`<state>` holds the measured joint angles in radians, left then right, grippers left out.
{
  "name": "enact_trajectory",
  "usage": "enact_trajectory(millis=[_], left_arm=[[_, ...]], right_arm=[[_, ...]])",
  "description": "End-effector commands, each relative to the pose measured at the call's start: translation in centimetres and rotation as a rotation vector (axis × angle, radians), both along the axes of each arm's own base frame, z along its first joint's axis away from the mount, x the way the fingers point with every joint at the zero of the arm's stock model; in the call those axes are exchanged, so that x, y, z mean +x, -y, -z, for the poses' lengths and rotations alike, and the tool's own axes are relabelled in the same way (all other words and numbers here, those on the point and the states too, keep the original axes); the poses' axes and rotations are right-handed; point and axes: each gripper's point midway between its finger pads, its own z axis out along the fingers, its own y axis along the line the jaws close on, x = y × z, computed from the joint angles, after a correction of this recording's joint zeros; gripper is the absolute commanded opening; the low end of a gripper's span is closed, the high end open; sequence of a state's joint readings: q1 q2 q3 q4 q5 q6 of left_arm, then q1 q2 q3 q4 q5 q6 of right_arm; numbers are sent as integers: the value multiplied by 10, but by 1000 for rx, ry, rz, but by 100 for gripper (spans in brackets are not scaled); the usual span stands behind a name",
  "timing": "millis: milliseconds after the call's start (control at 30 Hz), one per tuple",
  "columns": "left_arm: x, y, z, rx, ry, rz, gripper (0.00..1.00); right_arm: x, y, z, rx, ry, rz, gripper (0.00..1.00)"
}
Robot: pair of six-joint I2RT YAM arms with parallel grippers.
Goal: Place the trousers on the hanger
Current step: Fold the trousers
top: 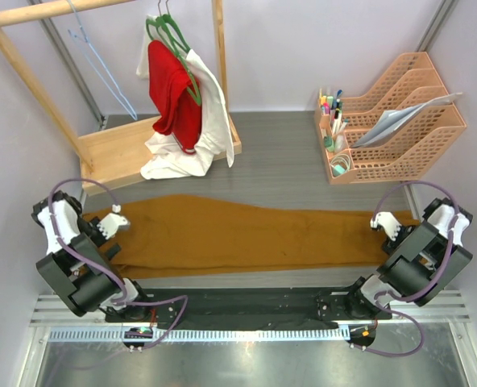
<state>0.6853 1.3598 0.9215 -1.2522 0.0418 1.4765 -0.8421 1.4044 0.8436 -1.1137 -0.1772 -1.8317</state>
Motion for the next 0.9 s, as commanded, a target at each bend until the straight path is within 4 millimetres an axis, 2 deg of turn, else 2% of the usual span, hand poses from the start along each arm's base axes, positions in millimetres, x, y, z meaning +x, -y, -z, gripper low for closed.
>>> enact_trajectory(millis=[0, 33, 67, 100, 133, 200, 233, 267, 333, 367, 400, 467, 500, 533, 600, 733, 767, 800, 867], left_arm=[[29, 9, -36, -67, 173, 6, 100], [25, 26, -46, -149, 159, -2, 100], [37, 28, -63, -169, 211, -5, 100], [41, 34, -72, -205, 226, -21, 100], [47, 49, -79, -276, 239, -31, 100], [58, 55, -88, -291, 260, -68, 100], [65, 60, -88, -297, 271, -57, 100], [66, 63, -82, -298, 260, -59, 100], [75, 67, -74, -276, 272, -55, 99], [71, 69, -67, -265, 256, -54, 99], [72, 70, -64, -258, 255, -58, 99], [73, 74, -56, -253, 255, -55, 100], [74, 75, -54, -251, 255, -62, 100], [77, 74, -53, -246, 261, -64, 100], [76, 75, -49, -251, 249, -82, 100], [75, 73, -46, -236, 238, -83, 100], [76, 72, -46, -229, 242, -82, 100], [76, 70, -46, -224, 242, -82, 100], [78, 69, -45, -219, 245, -85, 100]], right_arm=[[17, 15, -27, -52, 62, 69, 66], [34, 20, -45, -38, 120, 85, 65], [40, 18, -53, -7, 128, 116, 66], [41, 12, -63, 38, 120, 135, 65], [57, 22, -85, 31, 171, 151, 65], [74, 19, -88, 120, 170, 221, 65], [88, 29, -97, 107, 193, 233, 62], [94, 33, -88, 118, 165, 248, 59], [114, 41, -84, 86, 177, 288, 54], [119, 42, -79, 70, 171, 292, 51], [129, 51, -74, 22, 195, 296, 50], [134, 43, -59, 5, 186, 298, 50], [145, 52, -56, -48, 225, 297, 51], [142, 46, -42, -48, 203, 304, 54], [155, 44, -33, -71, 236, 288, 65], [145, 36, -8, -83, 170, 257, 64], [141, 35, -4, -87, 155, 228, 62], [138, 33, -1, -89, 144, 208, 46], [126, 28, 1, -97, 126, 160, 25]])
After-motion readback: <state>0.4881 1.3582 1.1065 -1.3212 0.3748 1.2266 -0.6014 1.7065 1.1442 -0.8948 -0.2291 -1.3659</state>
